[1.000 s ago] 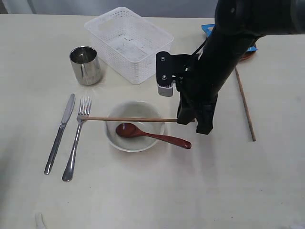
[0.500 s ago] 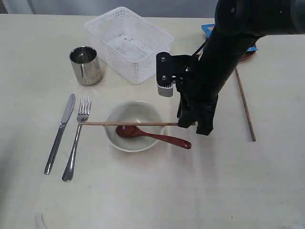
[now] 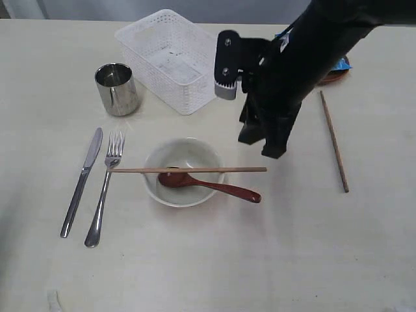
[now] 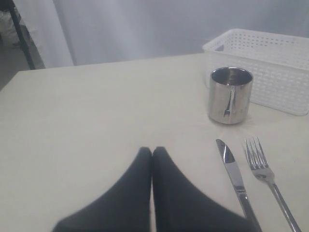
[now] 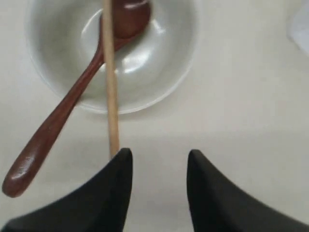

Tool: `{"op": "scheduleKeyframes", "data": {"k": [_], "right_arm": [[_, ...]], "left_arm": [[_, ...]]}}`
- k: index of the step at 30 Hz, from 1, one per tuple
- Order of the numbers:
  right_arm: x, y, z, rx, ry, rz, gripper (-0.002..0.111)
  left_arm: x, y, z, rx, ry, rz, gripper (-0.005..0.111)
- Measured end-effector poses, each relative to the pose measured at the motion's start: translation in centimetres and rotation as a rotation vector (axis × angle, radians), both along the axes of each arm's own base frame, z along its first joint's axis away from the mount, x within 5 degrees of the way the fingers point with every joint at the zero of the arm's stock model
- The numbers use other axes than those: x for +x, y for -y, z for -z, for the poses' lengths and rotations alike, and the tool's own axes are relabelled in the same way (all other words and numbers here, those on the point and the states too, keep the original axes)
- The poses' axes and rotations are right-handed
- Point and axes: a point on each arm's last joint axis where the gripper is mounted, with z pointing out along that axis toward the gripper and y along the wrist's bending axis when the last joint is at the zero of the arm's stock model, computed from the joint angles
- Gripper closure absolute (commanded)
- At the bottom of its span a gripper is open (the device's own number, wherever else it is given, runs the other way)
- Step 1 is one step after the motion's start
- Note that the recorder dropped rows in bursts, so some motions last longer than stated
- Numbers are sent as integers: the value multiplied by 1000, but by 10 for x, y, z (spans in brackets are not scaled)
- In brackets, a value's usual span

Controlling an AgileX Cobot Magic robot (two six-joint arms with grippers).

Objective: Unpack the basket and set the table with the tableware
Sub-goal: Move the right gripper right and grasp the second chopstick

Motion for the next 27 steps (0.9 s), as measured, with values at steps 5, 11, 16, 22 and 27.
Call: {"op": "scheduleKeyframes", "data": {"k": [5,11,16,22,27], "right_arm": [[22,23,-12,-8,127,349,71],[54,74,8,1,37,920,71],[65,109,42,-85,-107,1216,71],[71,128,73,-170,-190,1319,71],[73,128,90,-195,-215,1321,71]], "left_arm": [[0,0,0,0,0,0,107],[0,0,0,0,0,0,107],[0,0,0,0,0,0,107],[0,0,0,0,0,0,107],[0,0,0,0,0,0,107]]}}
